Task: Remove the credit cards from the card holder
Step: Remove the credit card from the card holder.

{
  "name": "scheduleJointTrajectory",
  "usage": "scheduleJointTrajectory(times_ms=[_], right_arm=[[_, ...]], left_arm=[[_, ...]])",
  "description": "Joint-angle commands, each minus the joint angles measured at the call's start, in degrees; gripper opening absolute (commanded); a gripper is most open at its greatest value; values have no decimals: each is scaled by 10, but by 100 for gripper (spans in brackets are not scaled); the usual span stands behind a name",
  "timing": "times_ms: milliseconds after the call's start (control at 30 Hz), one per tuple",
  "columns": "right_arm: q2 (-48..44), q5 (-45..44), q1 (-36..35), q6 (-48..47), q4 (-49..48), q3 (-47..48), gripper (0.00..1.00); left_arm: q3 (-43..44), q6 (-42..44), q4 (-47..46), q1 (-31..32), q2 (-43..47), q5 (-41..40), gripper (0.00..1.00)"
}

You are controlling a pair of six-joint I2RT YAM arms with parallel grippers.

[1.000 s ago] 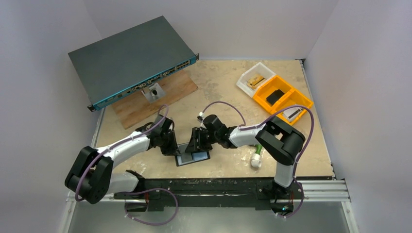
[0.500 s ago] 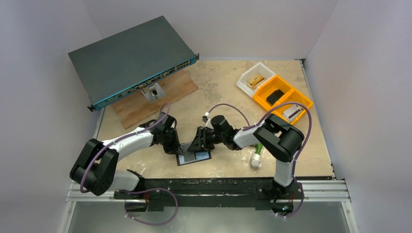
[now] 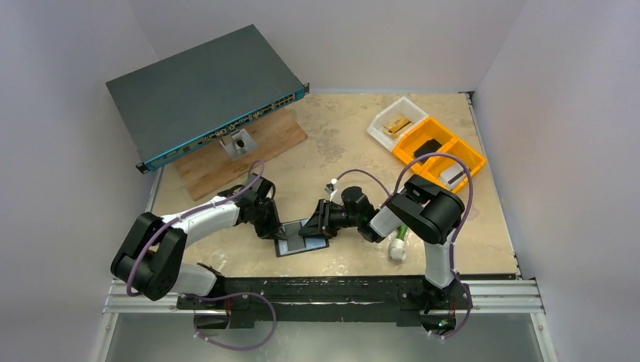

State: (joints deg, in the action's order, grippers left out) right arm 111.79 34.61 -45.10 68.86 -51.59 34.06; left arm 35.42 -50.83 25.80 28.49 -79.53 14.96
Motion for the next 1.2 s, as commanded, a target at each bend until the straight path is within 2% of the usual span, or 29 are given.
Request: scheduleJointTrajectory(times_ms=[0, 267, 767, 1167], right_arm=[[10, 7, 5, 33, -78, -18, 30], [32, 3, 4, 54, -117, -21, 20], [10, -29, 5, 53, -111, -43, 1], [-18, -49, 11, 32, -78, -61, 0]], left_arm=[[-29, 4, 18, 0, -36, -96, 0], [-31, 3, 14, 0, -36, -92, 0], [-32, -3, 32, 0, -32, -111, 0], [-34, -5, 39, 0, -29, -119, 0]])
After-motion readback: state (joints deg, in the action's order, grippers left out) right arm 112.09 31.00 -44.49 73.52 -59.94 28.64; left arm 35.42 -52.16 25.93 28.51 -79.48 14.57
